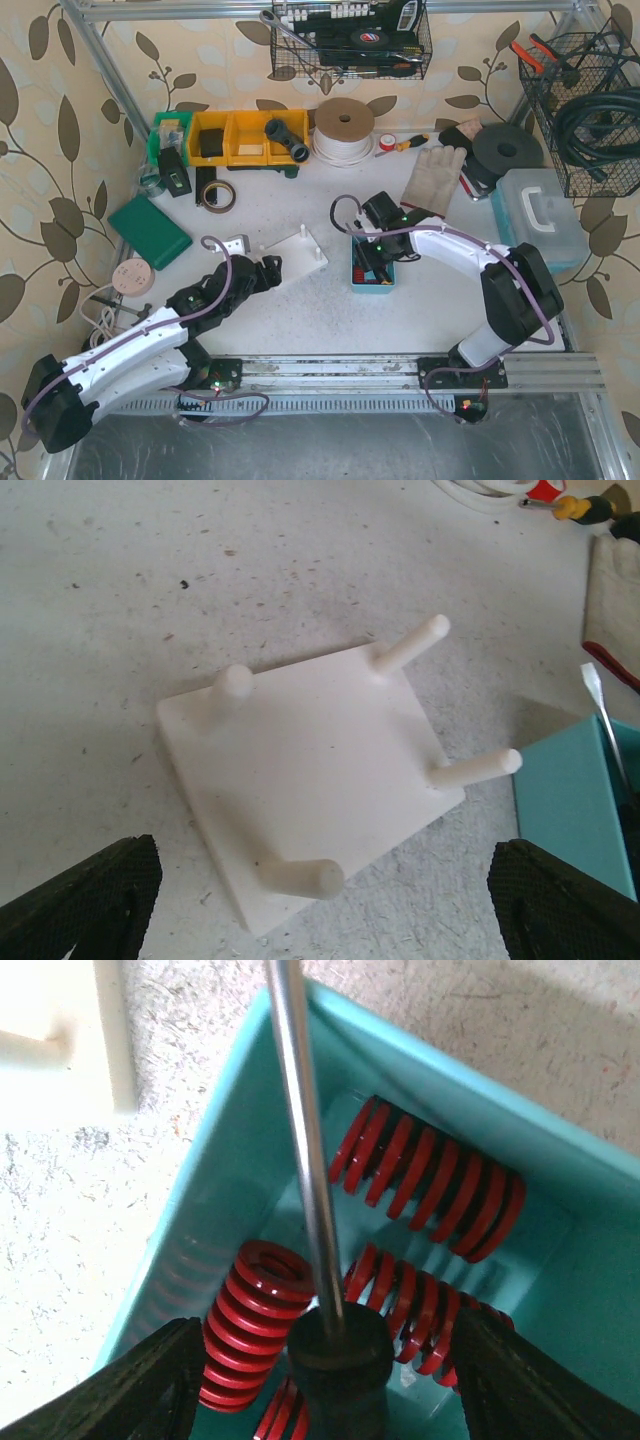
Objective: Install the large spring
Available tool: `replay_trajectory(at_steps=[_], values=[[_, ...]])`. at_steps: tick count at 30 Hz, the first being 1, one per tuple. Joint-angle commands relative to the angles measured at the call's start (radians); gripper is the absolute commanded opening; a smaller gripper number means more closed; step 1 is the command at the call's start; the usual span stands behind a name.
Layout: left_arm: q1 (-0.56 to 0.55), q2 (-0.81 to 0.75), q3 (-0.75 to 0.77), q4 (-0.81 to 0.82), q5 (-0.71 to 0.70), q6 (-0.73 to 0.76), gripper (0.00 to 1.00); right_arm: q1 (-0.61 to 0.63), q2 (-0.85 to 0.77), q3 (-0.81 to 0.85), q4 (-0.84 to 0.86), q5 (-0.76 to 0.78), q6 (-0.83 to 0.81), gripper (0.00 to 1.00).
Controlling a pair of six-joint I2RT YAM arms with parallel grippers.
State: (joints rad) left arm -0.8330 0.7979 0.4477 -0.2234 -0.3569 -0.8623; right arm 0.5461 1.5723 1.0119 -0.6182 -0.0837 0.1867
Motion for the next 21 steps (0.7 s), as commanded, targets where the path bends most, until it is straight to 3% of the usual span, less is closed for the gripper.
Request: replay_trajectory(at_steps=[1, 6, 12, 21], values=[[-0.008, -0.015, -0.013, 0.034, -0.059, -0.030, 0.92, 0.039, 0.014, 0.048, -0.007, 0.071, -0.019, 0.68], [-0.008, 0.009, 0.009, 0.029, -0.024, -0.003, 0.94, 0.059, 0.035, 0.074, -0.044, 0.168, -0.014, 0.58], [-0.008, 0.005, 0.017, 0.012, -0.013, 0.003, 0.97, 0.079, 0.049, 0.065, -0.048, 0.245, -0.008, 0.57], [-0.008, 0.001, 0.006, 0.033, -0.001, 0.015, 0.96, 0.084, 0.069, 0.059, -0.023, 0.246, -0.005, 0.47]])
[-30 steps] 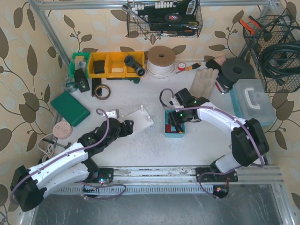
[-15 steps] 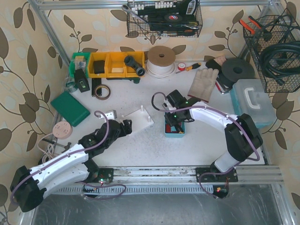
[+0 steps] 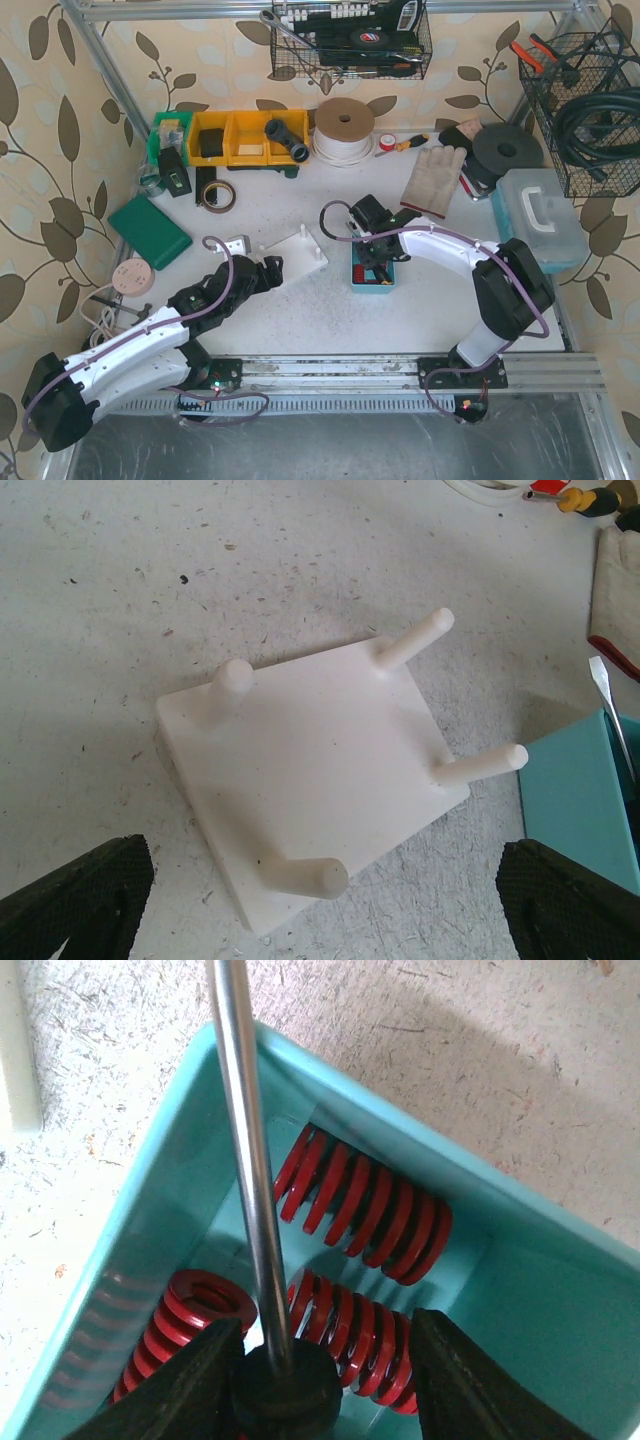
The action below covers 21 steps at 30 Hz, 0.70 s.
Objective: Install the large spring
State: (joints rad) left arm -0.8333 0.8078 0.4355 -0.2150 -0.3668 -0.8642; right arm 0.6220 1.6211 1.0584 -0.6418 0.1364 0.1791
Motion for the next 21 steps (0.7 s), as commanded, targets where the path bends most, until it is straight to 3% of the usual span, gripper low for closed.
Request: replay_trajectory(at_steps=[1, 5, 12, 13, 17, 21], values=[[-0.007, -0.011, 0.016, 0.025, 0.006, 0.017, 0.96, 0.011, 0.025, 0.016, -0.002, 0.024, -0.001, 0.46], [-0.007, -0.016, 0.011, 0.022, -0.008, 0.010, 0.95, 0.016, 0.036, 0.029, -0.009, 0.027, -0.010, 0.40], [-0.007, -0.013, 0.019, -0.014, -0.044, -0.030, 0.92, 0.021, 0.027, 0.021, -0.005, 0.032, -0.016, 0.40], [-0.008, -0.015, 0.017, -0.018, -0.052, -0.036, 0.91, 0.021, 0.025, 0.023, -0.006, 0.031, -0.021, 0.36], [-0.007, -0.025, -0.024, 0.028, -0.065, -0.072, 0.90, 0.022, 0.000, 0.033, -0.027, 0.047, -0.027, 0.04], [-0.007, -0.028, -0.024, 0.026, -0.055, -0.068, 0.89, 0.024, -0.080, 0.048, -0.060, 0.075, -0.039, 0.00]])
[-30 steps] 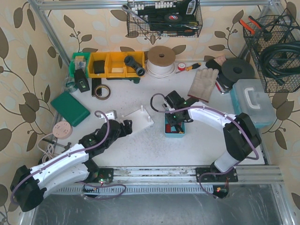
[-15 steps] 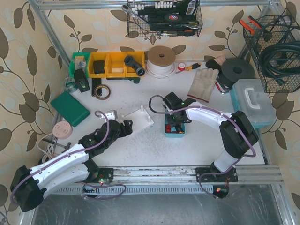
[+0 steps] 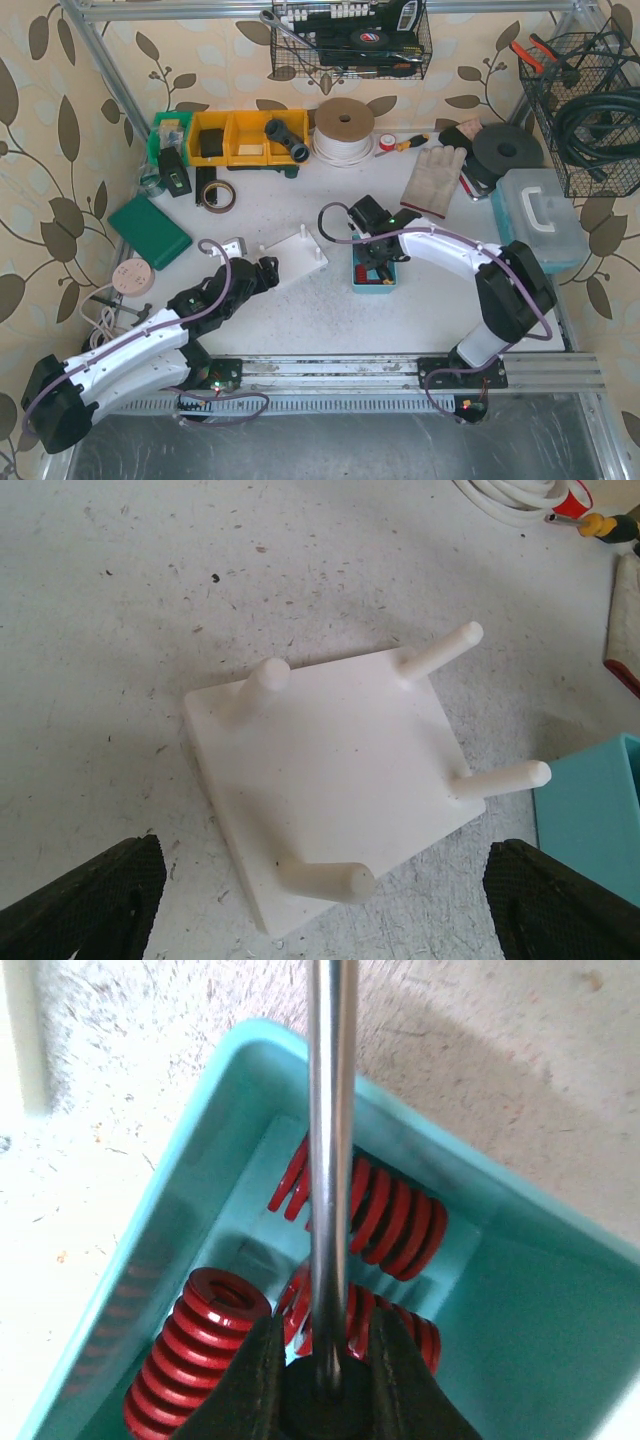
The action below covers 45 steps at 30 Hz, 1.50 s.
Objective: Install the large spring
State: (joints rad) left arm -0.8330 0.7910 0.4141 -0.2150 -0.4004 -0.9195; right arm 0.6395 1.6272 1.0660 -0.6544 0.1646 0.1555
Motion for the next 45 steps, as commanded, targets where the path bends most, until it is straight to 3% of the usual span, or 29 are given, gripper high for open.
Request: replay_trajectory(at_steps=[1, 9, 16, 22, 27, 36, 45], values=[[-0.008, -0.002, 0.006, 0.027, -0.011, 0.002, 0.89, 0.005, -0.113, 0.051, -0.064, 0.060, -0.019, 0.00], [-0.008, 0.077, 0.071, 0.010, 0.052, 0.054, 0.90, -0.064, -0.212, 0.227, -0.120, 0.102, -0.064, 0.00], [-0.008, 0.063, 0.048, 0.030, 0.040, 0.051, 0.95, -0.282, -0.054, 0.354, -0.052, 0.033, -0.074, 0.00], [-0.008, 0.093, 0.048, 0.049, 0.020, 0.061, 0.96, -0.438, 0.125, 0.440, 0.038, -0.033, 0.165, 0.00], [-0.008, 0.145, 0.086, 0.040, 0.045, 0.091, 0.97, -0.448, 0.238, 0.464, 0.184, -0.048, 0.274, 0.00], [-0.008, 0.142, 0.050, 0.098, 0.009, 0.080, 0.98, -0.477, 0.398, 0.499, 0.236, -0.117, 0.247, 0.00], [-0.008, 0.286, 0.135, 0.092, 0.034, 0.120, 0.98, -0.541, 0.458, 0.490, 0.283, -0.191, 0.279, 0.00]])
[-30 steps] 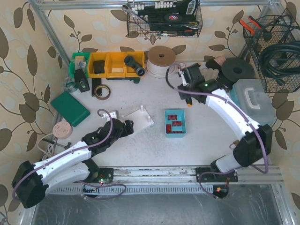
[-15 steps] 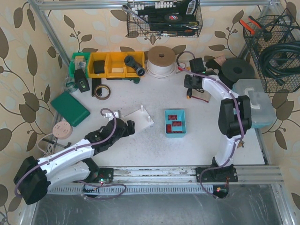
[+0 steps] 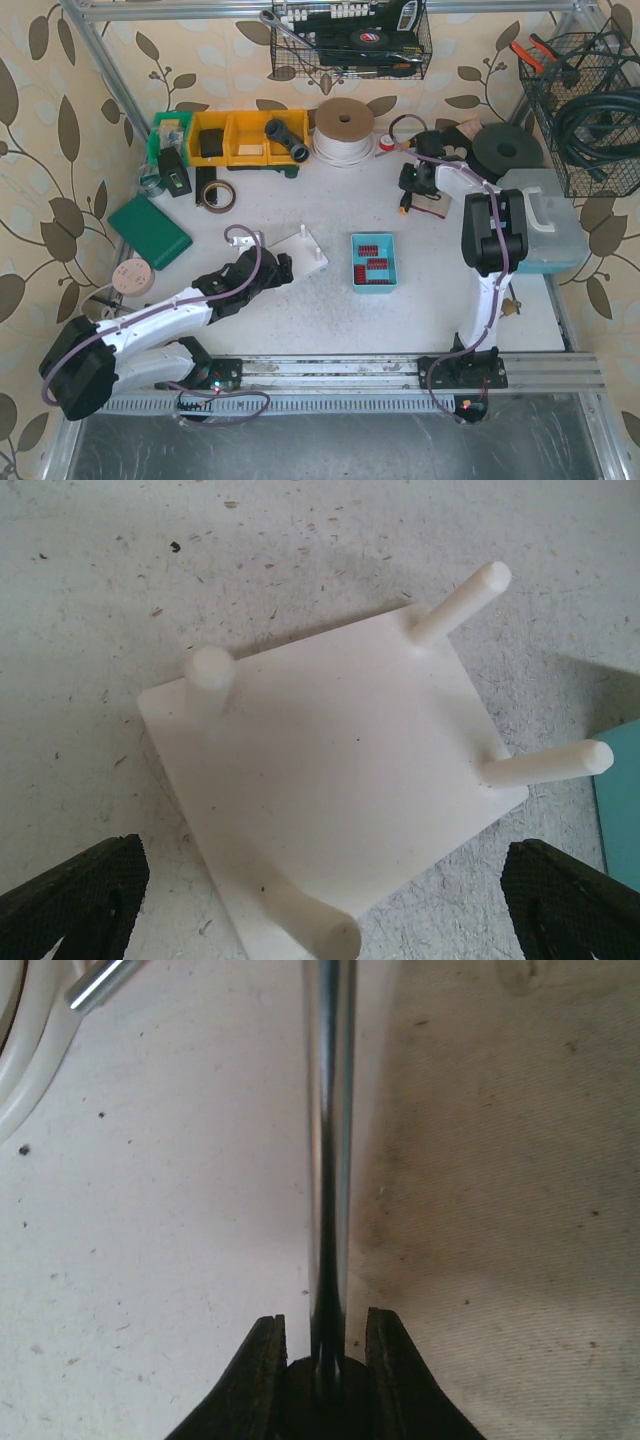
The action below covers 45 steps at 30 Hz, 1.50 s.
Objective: Install the large spring
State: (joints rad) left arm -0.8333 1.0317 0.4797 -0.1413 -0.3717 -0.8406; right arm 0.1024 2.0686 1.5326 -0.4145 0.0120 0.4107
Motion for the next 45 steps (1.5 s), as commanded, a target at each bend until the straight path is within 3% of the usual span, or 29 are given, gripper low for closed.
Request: replay_trajectory(at_steps=[1, 24, 38, 45], values=[[-0.007, 0.055, 0.076, 0.017, 0.010, 0.047, 0.98, -0.004, 0.023, 0.030, 0.037, -0.035, 0.023, 0.00], [-0.007, 0.065, 0.073, 0.042, 0.025, 0.052, 0.98, 0.010, 0.152, 0.122, -0.043, -0.044, 0.023, 0.01], [-0.007, 0.045, 0.060, 0.044, 0.024, 0.052, 0.98, 0.040, 0.112, 0.131, -0.083, -0.013, -0.011, 0.47], [-0.007, 0.010, 0.043, 0.043, 0.019, 0.049, 0.98, 0.090, -0.026, 0.103, -0.106, 0.019, -0.027, 0.55]])
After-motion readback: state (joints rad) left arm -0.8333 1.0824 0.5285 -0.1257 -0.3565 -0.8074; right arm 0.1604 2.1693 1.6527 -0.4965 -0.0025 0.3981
